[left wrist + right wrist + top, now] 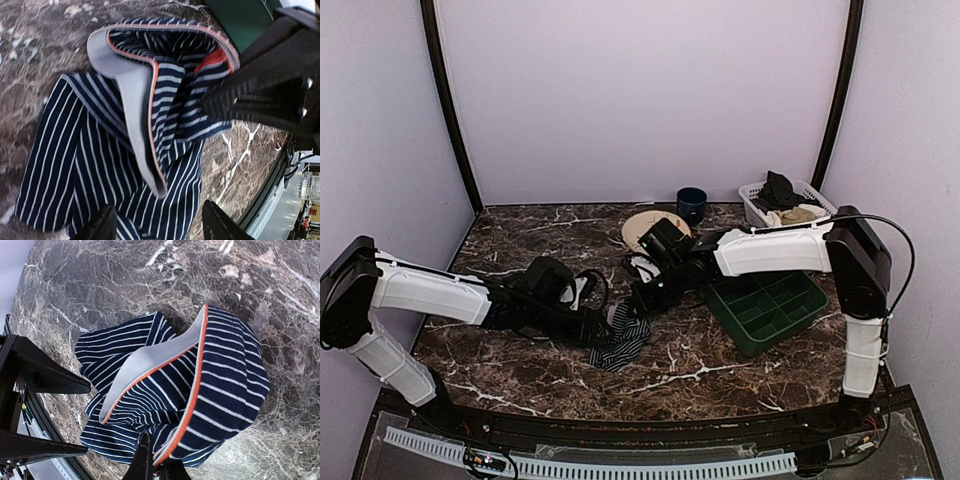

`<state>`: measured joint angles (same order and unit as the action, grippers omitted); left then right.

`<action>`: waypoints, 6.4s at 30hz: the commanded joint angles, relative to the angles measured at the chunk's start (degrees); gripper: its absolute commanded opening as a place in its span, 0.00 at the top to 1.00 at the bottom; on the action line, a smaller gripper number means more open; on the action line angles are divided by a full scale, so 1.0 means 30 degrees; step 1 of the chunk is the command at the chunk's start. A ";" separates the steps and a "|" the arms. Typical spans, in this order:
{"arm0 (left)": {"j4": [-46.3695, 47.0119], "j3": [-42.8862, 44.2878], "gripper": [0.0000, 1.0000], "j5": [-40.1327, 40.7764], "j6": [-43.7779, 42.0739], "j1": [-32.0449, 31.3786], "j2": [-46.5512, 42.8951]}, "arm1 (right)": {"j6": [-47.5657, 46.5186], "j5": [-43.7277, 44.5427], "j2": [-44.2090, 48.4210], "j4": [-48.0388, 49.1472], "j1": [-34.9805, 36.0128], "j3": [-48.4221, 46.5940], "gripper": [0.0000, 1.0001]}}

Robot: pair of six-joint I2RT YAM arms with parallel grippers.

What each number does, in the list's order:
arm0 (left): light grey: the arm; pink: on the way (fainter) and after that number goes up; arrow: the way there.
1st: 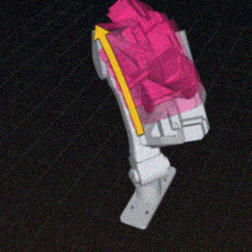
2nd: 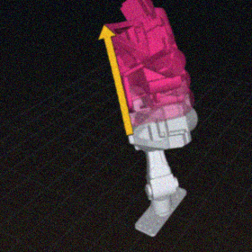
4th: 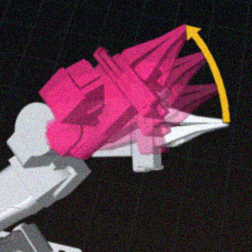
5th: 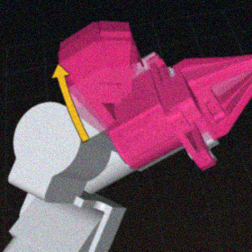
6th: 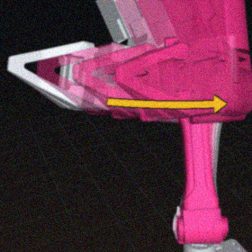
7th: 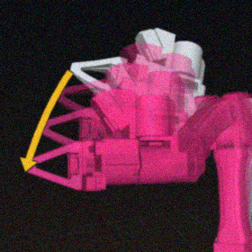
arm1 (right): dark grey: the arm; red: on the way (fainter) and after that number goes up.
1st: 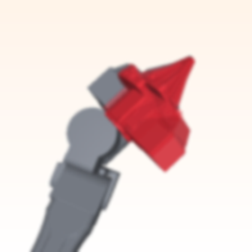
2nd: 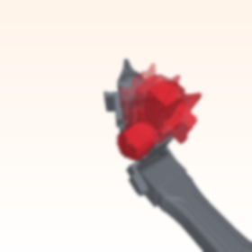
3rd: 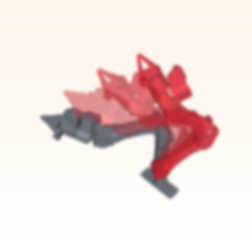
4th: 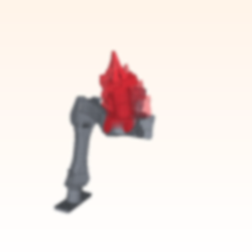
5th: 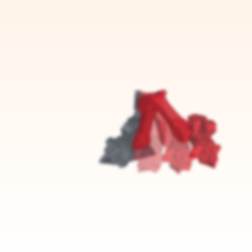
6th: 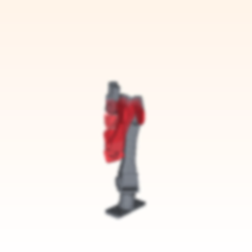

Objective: Roll the underwear
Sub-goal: Pick up the underwear from the center of the board, then flatten out the underwear at the center of the board, then rotate the underwear at the center of the board, then pick up the underwear from the center of the board.

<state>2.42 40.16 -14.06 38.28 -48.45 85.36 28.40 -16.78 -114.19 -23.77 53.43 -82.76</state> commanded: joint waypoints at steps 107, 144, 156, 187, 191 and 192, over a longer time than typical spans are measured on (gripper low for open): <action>-1.2648 0.6201 0.81 0.4877 -0.5399 0.6164 0.4472 | -0.5972 -0.0086 -0.2580 -0.4393 0.1453 -0.0223 0.89; -1.1316 0.8252 0.39 -0.0032 -0.7644 0.8242 0.1915 | -0.4230 -0.2684 -0.1782 -0.2040 0.3448 0.1999 0.86; -1.0813 0.9104 0.38 -0.3951 -0.9390 1.0395 0.2055 | -0.5307 -0.0827 0.1841 -0.4047 -0.0348 -0.1023 0.61; -1.2668 1.2218 0.40 -0.3405 -1.0612 1.1166 0.5135 | -0.5180 0.0667 -0.8289 -0.5229 -0.3542 -1.1043 0.52; -1.2519 1.2263 0.40 -0.4434 -1.0671 1.1624 0.4811 | -0.4177 0.0056 -0.8314 -0.4058 -0.3522 -1.0648 0.57; -1.2190 1.2121 0.40 -0.4699 -1.0592 1.1723 0.4657 | -0.3939 -0.0121 -0.8331 -0.3781 -0.3518 -1.0558 0.58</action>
<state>-33.91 75.83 -25.74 7.44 -14.59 101.56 12.82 -14.44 -137.75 -39.79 42.59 -114.65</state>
